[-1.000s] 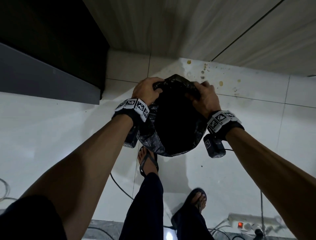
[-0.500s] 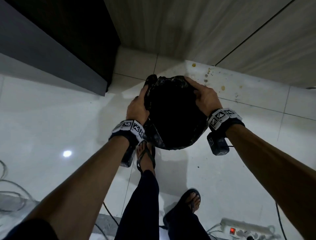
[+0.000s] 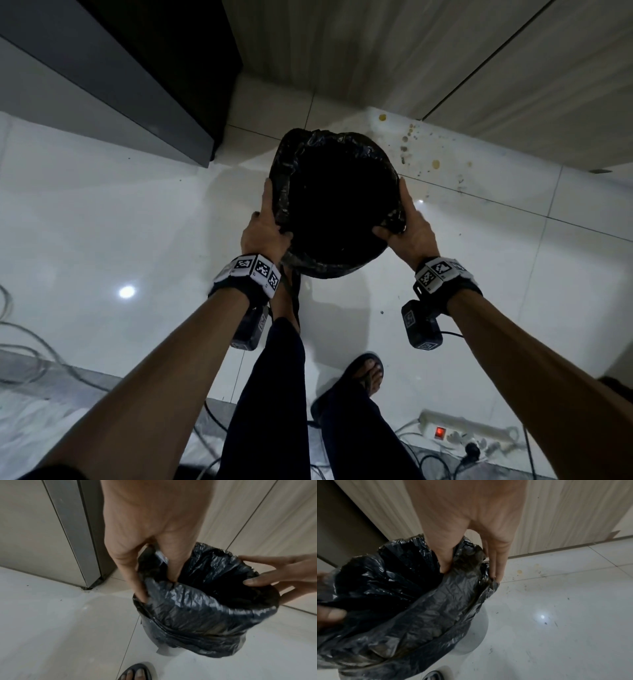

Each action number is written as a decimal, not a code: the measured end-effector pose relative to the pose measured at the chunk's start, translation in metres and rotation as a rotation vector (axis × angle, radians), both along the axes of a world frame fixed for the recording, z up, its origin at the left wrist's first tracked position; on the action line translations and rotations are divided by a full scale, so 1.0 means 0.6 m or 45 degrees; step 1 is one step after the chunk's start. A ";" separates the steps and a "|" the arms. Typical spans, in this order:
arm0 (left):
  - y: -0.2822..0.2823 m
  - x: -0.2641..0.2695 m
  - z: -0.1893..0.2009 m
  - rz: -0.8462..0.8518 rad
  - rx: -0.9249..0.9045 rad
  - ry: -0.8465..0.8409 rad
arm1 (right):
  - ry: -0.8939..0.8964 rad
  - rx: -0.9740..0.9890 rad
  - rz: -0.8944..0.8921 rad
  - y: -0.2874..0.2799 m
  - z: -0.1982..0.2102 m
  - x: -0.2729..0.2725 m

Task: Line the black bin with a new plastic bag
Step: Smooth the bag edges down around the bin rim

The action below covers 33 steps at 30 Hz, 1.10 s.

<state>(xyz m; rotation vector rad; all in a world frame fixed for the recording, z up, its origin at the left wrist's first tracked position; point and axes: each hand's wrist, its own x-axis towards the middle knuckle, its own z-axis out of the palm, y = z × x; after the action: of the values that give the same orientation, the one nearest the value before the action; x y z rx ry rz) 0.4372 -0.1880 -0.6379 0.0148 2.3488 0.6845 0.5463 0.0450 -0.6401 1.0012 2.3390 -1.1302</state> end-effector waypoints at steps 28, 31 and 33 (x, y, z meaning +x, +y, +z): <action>-0.027 -0.391 -0.037 0.463 0.150 0.153 | 0.171 0.017 -0.102 -0.032 -0.057 -0.465; -0.033 -0.412 -0.035 0.527 0.229 0.083 | 0.118 -0.116 -0.112 -0.031 -0.067 -0.488; -0.037 -0.414 -0.031 0.517 0.247 0.074 | 0.105 -0.135 -0.112 -0.032 -0.064 -0.490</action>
<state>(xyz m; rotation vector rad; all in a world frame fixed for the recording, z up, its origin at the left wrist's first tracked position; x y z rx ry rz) 0.1886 -0.2101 -0.6564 -0.3693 2.3531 1.1187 0.2522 0.0260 -0.6782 1.0462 2.2901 -1.3384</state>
